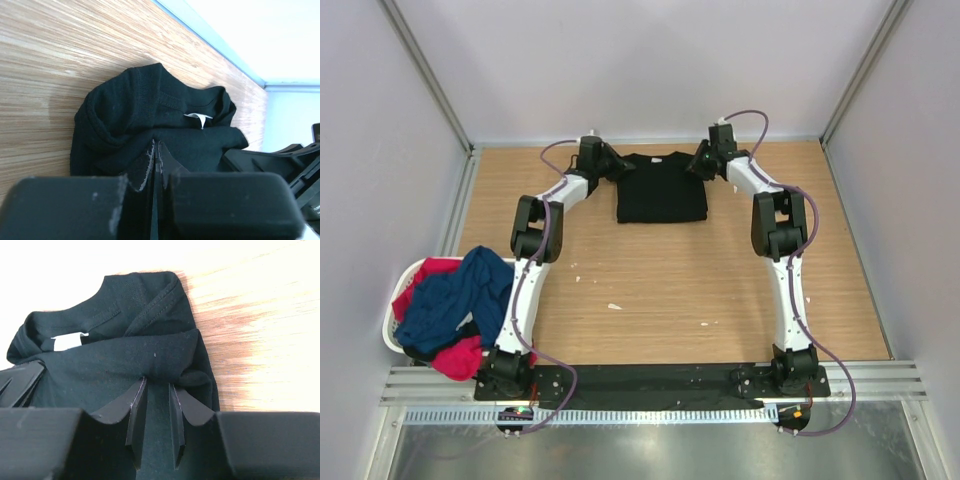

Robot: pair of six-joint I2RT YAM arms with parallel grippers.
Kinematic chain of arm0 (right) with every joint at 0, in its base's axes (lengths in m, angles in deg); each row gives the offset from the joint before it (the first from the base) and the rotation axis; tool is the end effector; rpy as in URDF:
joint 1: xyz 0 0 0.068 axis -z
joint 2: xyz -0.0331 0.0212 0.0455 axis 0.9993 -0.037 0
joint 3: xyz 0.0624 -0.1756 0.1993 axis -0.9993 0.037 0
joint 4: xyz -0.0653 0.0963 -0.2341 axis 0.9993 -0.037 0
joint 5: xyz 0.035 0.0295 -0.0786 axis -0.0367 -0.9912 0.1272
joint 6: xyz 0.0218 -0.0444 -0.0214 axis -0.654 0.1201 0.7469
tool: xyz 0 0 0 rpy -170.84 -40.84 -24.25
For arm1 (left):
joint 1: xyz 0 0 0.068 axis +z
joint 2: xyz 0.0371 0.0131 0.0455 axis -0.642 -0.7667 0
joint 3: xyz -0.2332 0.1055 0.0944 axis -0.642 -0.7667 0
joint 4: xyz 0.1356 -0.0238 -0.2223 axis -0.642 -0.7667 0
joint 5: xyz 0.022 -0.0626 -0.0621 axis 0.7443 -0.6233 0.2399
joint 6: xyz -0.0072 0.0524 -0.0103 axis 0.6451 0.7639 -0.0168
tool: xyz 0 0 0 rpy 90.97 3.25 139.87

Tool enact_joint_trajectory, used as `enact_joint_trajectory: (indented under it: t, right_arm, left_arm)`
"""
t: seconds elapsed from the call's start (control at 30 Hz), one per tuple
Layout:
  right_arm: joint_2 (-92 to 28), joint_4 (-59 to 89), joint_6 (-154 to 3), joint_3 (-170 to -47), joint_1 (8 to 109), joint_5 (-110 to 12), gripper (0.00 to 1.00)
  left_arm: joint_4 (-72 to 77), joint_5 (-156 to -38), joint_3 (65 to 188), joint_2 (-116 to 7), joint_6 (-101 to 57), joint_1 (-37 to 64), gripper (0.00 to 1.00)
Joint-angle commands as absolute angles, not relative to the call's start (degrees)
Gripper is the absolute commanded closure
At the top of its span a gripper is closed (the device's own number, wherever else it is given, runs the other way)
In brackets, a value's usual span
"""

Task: Fold and stack the t-shirts
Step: Neatly place the folded tshirt to the corner

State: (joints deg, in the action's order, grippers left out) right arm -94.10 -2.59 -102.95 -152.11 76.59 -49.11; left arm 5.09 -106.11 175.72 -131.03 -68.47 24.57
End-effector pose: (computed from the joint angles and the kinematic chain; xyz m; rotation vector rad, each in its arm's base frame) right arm 0.5490 0.1145 0.1546 0.4011 2.3264 0.5602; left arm 0.5670 -0.1667 0.1154 -0.6007 2.1088 -1.0717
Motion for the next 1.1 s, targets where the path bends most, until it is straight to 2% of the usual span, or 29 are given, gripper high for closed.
enact_joint_trajectory:
  t: [0.0,0.07,0.17,0.2,0.3,0.33,0.37,0.4,0.47,0.67,0.8,0.93,1.07]
  right_arm:
    - [-94.4,-4.1,-104.6,-153.9,76.5,-44.7,0.69]
    - [-93.9,-6.0,-104.2,-154.2,76.5,-45.0,0.67]
    - [-92.9,-9.0,-102.7,-157.0,76.5,-48.6,0.6]
    - [-92.0,-9.7,-101.9,-158.1,76.5,-50.4,0.56]
    - [-88.9,-12.0,-99.2,-161.5,76.5,-55.9,0.35]
    - [-88.0,-12.3,-97.8,-161.7,76.5,-57.9,0.22]
    - [-87.1,-13.2,-97.1,-161.8,76.5,-57.7,0.17]
    - [-85.7,-14.1,-96.8,-161.8,76.5,-57.1,0.06]
    - [-84.8,-17.6,-94.8,-161.7,76.5,-55.6,0.0]
    - [-84.9,-25.0,-90.6,-158.1,76.5,-50.1,0.0]
    - [-84.8,-23.8,-90.3,-154.6,76.5,-49.5,0.0]
    - [-84.1,-22.0,-90.6,-151.4,76.5,-49.6,0.01]
    - [-83.0,-21.9,-91.3,-151.5,76.7,-49.7,0.0]
  left_arm:
    - [1.4,-104.7,176.9,-128.7,-62.4,25.2,0.95]
    - [-1.3,-104.6,178.5,-127.3,-59.4,25.4,0.91]
    - [-6.1,-106.5,181.2,-123.9,-52.0,25.4,0.71]
    - [-8.9,-107.0,181.9,-122.6,-50.4,25.4,0.5]
    - [-12.2,-109.0,181.5,-116.4,-45.0,25.4,0.28]
    - [-12.8,-109.1,180.7,-112.7,-43.9,25.4,0.25]
    - [-13.1,-109.0,177.8,-110.9,-42.4,25.4,0.19]
    - [-13.8,-108.8,176.2,-109.1,-41.5,25.3,0.14]
    - [-15.8,-105.6,172.7,-103.5,-39.5,25.4,0.13]
    - [-28.0,-94.2,163.1,-92.4,-35.4,25.3,0.09]
    - [-32.7,-89.5,158.4,-87.1,-33.7,25.3,0.0]
    - [-30.6,-93.0,153.1,-85.0,-36.7,25.4,0.0]
    - [-26.0,-97.8,151.2,-88.0,-42.0,24.2,0.04]
